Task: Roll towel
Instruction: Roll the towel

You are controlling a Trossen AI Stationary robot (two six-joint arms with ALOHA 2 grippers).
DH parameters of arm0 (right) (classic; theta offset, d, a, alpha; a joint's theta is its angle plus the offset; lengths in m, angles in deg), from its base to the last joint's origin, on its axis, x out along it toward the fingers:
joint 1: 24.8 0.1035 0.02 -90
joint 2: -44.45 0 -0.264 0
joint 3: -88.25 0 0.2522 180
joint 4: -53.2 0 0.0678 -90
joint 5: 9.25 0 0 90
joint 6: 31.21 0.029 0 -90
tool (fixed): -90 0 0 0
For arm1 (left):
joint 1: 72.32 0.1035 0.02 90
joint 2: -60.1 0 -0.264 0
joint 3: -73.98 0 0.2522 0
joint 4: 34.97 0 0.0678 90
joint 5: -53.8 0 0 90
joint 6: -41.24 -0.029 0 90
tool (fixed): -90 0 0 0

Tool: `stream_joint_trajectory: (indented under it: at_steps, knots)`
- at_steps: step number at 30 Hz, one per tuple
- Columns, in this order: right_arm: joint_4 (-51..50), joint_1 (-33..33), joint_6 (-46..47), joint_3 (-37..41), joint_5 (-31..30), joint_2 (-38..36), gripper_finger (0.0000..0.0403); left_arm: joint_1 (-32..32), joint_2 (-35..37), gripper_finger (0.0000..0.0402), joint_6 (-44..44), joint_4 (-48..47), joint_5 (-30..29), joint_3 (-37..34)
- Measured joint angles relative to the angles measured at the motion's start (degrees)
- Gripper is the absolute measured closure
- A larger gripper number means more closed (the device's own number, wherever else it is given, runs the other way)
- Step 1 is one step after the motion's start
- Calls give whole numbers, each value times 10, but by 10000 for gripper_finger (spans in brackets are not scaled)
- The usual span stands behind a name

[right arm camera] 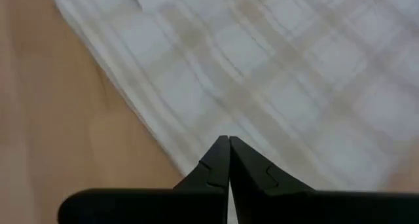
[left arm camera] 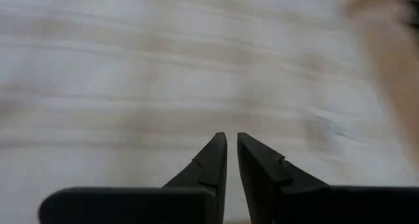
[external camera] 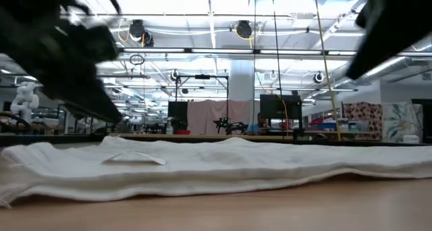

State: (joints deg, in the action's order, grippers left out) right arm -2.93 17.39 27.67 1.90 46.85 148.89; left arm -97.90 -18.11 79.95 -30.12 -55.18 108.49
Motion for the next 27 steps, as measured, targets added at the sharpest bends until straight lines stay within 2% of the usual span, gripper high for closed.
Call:
stream_joint_trajectory:
  at_steps: [4,7,10,12,18,27]
  knots:
    - [-57,40,8,16,-41,0,403,-101,-13,357,11,82,-22,0]
    - [-43,58,84,57,-53,6,403,-155,-31,357,22,108,-82,1]
    - [6,67,161,109,-46,11,403,-173,-62,357,30,109,-139,1]
    - [66,69,195,139,-45,11,403,-168,-83,357,33,119,-158,1]
    - [245,62,213,193,5,14,403,-124,-147,357,63,121,-149,2]
    - [281,66,250,163,-5,57,403,-80,-159,357,88,35,-147,4]
